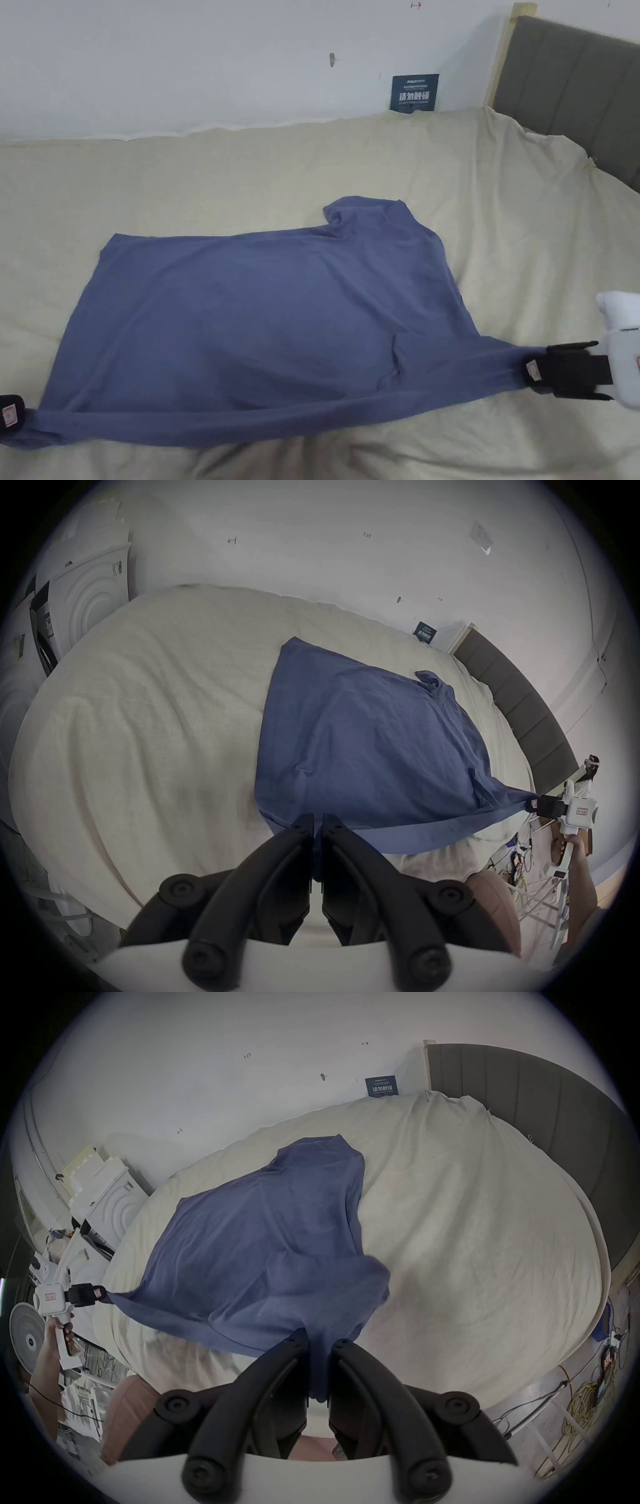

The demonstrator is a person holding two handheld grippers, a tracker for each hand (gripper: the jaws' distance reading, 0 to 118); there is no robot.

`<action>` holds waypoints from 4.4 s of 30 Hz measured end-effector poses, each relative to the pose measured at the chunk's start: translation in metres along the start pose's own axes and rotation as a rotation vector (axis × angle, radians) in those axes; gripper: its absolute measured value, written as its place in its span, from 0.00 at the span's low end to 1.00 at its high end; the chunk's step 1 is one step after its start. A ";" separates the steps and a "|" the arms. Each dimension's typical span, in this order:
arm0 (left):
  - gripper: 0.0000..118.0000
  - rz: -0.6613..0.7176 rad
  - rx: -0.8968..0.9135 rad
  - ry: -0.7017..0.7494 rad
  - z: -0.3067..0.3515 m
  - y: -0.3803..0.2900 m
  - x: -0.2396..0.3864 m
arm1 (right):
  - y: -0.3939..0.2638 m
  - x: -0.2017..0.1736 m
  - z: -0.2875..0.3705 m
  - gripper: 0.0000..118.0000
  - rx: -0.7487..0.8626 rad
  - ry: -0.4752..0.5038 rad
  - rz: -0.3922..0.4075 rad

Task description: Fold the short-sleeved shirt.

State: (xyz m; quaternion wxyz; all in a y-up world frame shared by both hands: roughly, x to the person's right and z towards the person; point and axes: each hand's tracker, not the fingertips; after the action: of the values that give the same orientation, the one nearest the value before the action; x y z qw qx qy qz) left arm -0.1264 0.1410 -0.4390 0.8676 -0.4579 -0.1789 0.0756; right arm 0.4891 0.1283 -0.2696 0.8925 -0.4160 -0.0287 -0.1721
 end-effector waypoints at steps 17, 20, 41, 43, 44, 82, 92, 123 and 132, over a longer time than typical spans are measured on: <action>0.03 0.295 -0.131 0.012 -0.121 0.103 -0.029 | 0.162 0.000 -0.151 0.08 -0.277 -0.170 -0.229; 0.04 0.314 -0.125 0.025 -0.133 0.112 -0.031 | 0.168 0.005 -0.169 0.08 -0.285 -0.177 -0.271; 0.92 -0.095 0.527 0.113 0.021 0.009 0.021 | 0.052 -0.014 -0.002 0.43 0.429 0.107 -0.335; 0.41 -0.093 0.583 0.126 0.043 -0.015 0.027 | 0.028 -0.030 0.013 0.00 0.452 0.071 -0.322; 0.00 -0.083 0.566 0.139 0.050 -0.025 0.027 | 0.012 -0.037 0.020 0.00 0.498 0.033 -0.323; 0.99 0.030 -0.322 0.247 -0.163 0.060 -0.028 | -0.038 -0.090 -0.021 0.00 0.329 0.158 -0.091; 0.58 -0.138 -0.334 0.272 -0.148 0.049 -0.003 | -0.042 -0.093 -0.028 0.00 0.298 0.170 -0.072; 0.07 -0.314 -0.310 0.254 -0.134 0.052 0.032 | 0.125 0.015 -0.145 0.94 -0.344 -0.185 -0.067; 0.07 -0.280 -0.320 0.243 -0.140 0.052 0.023 | 0.112 0.006 -0.155 0.79 -0.413 -0.159 -0.031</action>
State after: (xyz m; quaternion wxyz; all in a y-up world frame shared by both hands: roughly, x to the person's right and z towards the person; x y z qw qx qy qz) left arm -0.0507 0.0702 -0.5488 0.8012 -0.5659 -0.1447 -0.1300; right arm 0.5175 0.0764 -0.4521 0.7804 -0.6018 -0.0697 -0.1548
